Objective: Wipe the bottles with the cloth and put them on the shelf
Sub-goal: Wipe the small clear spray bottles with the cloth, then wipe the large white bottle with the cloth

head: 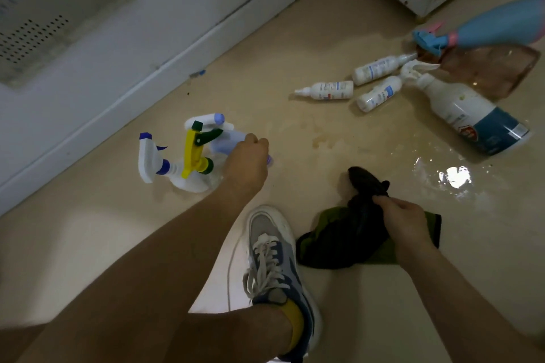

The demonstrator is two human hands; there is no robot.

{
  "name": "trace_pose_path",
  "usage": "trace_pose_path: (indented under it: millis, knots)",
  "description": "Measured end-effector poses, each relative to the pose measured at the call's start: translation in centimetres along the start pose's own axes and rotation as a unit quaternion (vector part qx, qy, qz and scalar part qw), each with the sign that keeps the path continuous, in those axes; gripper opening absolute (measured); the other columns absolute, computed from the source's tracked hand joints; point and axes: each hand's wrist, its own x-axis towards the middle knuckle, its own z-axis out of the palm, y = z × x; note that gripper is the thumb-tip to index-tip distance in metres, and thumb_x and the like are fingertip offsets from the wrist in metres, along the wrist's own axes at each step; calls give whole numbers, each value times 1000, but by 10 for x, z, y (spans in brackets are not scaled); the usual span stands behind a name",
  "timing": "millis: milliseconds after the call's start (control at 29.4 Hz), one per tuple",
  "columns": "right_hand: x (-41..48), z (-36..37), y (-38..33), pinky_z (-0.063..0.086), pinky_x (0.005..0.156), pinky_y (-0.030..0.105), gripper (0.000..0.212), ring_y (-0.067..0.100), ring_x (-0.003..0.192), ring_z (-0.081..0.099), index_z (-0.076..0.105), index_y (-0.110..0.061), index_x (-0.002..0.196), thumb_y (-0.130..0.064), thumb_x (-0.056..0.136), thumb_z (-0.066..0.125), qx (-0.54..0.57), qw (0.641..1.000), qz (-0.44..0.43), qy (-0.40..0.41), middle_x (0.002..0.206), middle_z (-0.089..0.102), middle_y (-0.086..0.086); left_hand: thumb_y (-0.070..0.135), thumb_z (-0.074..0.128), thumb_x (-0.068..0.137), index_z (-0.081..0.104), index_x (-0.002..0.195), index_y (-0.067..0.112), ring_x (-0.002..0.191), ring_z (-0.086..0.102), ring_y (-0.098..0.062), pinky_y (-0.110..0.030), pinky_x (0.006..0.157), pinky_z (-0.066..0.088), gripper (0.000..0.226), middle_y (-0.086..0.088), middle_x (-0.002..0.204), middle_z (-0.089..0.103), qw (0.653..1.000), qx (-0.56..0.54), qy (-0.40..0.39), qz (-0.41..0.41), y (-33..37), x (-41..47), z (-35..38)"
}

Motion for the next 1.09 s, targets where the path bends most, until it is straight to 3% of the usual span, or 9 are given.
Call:
trace_pose_path:
  millis: [170,306,442,579,681,783,919,1021,1089]
  knots:
    - [-23,-24,-38,48,86,34,35,22,100,60,60,-13,125,-30,94,63,156,988,13,-6,115,63,4,-1,52,89,56,108,8,105,54,-29,-39,79,49,21,-12,115,52,998,58,2,9,-5,-1,1]
    - [-44,-55,-63,53,81,40,19,26,95,67,65,-17,106,-32,95,60,325,941,38,-82,102,73,7,3,53,91,59,109,10,108,51,-28,-40,79,53,21,-11,120,51,996,93,13,8,-6,-9,6]
    - [-54,-90,-77,54,75,37,26,27,100,68,65,-18,113,-33,93,57,374,919,17,-122,111,72,10,7,62,82,64,114,11,122,47,-34,-42,83,47,32,-16,133,49,990,126,60,31,8,-14,2]
    - [-55,-114,-80,50,97,44,24,32,114,63,64,-13,112,-23,94,51,378,914,4,-150,121,68,17,2,64,72,73,99,12,102,57,-34,-41,76,48,30,-11,109,61,989,-33,76,121,77,-20,-14]
    - [-53,-122,-77,57,73,38,26,26,91,72,58,-9,116,-6,94,45,379,909,-31,-172,109,70,16,15,64,77,70,101,23,95,56,-15,-31,78,46,26,4,103,57,957,-184,33,224,155,-40,-36]
    - [-47,-128,-75,60,70,38,34,28,90,73,57,-3,120,8,92,42,321,930,-69,-166,110,68,20,25,73,76,52,117,33,102,55,-7,-28,88,48,47,11,111,57,879,-415,-175,159,226,-67,-51]
    - [-30,-141,-87,61,81,40,33,29,85,73,69,-7,89,9,90,41,38,991,-109,-65,100,71,20,24,65,88,54,102,37,93,64,-14,-32,82,54,23,7,102,66,835,-522,-175,18,256,-68,-30]
    - [16,-157,-98,56,75,34,21,27,88,69,73,-6,99,-7,89,55,-179,953,-200,141,100,72,13,28,55,95,57,101,29,85,68,-21,-36,75,58,6,-4,100,69,796,-574,-175,-81,252,-62,-13]
    - [51,-161,-103,48,79,32,40,30,107,60,61,-10,126,-15,86,64,-277,913,-235,188,119,62,14,35,52,97,64,95,20,88,68,-26,-45,83,57,19,-10,97,70,791,-587,-142,-102,251,-56,-6]
